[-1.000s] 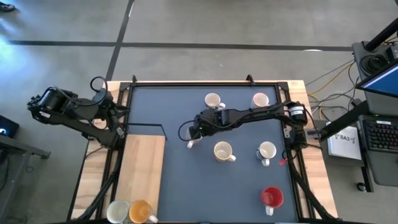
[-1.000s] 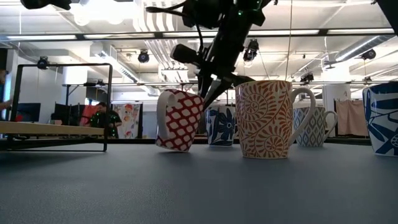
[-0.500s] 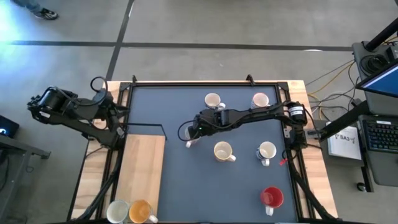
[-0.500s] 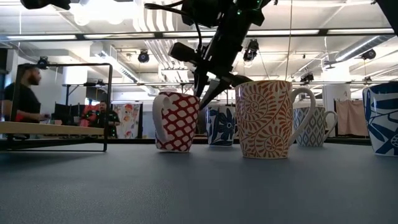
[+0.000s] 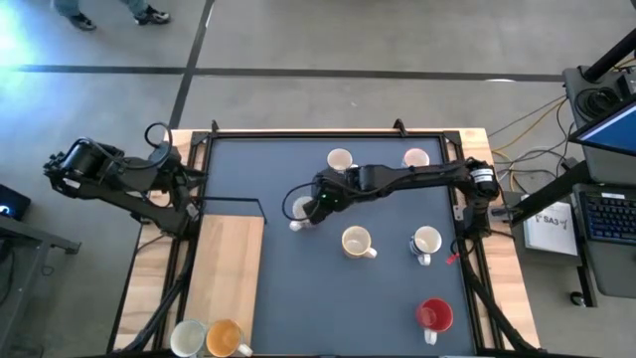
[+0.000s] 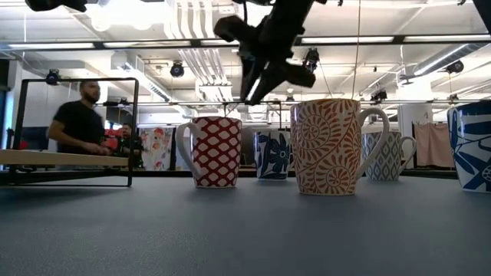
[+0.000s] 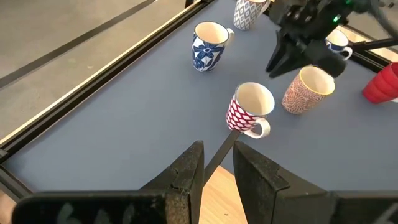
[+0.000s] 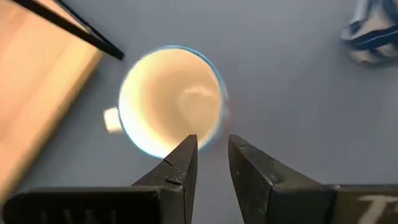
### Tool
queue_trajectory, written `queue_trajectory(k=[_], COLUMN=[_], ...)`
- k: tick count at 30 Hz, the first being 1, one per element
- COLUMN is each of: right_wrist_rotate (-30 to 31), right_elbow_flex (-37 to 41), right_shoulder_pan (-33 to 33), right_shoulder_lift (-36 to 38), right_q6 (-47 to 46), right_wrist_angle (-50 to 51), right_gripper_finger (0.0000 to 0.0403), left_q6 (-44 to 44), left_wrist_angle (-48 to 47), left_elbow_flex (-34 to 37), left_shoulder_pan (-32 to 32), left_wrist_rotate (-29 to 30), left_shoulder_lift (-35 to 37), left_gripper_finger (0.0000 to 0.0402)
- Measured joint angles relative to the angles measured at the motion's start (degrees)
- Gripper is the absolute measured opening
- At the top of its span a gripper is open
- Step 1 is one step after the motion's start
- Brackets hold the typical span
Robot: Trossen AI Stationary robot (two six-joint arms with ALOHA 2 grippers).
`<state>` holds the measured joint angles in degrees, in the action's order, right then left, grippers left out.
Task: Place coffee mugs
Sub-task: Adjust the patterned brown mug
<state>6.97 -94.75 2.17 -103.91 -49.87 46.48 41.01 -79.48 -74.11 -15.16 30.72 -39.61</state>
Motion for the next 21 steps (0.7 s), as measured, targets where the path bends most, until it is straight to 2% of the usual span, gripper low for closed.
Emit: queue_trajectory(k=[6,11,14,21], right_wrist_rotate=[-6.99,-7.43,-7.75,-13.23], right_elbow_flex=[-5.78,-6.11,-5.68,-5.48], right_shoulder_pan=[-0.52,-1.44,-1.44,-1.89], right_shoulder_lift=[0.77,0.77,0.77,0.77], right_q6=[10.83,15.09,16.93,17.55], right_wrist_angle=[21.04,32.32,32.80,30.66], right_gripper_finger=[0.0069,0.0073,0.0085,0.0129], left_q6=[0.01,0.01,0.01,0.19], left_wrist_angle=[-0.09,-0.11,-0.11,-0.13], left_elbow_flex=[0.00,0.00,0.00,0.00], left_shoulder_pan=[-0.01,0.00,0.00,0.00], left_wrist_rotate=[-0.90,-0.90,-0.90,-0.90], left_shoulder_lift=[0.02,0.08,0.08,0.08], left_gripper_finger=[0.0068,0.0068,0.0068,0.0068])
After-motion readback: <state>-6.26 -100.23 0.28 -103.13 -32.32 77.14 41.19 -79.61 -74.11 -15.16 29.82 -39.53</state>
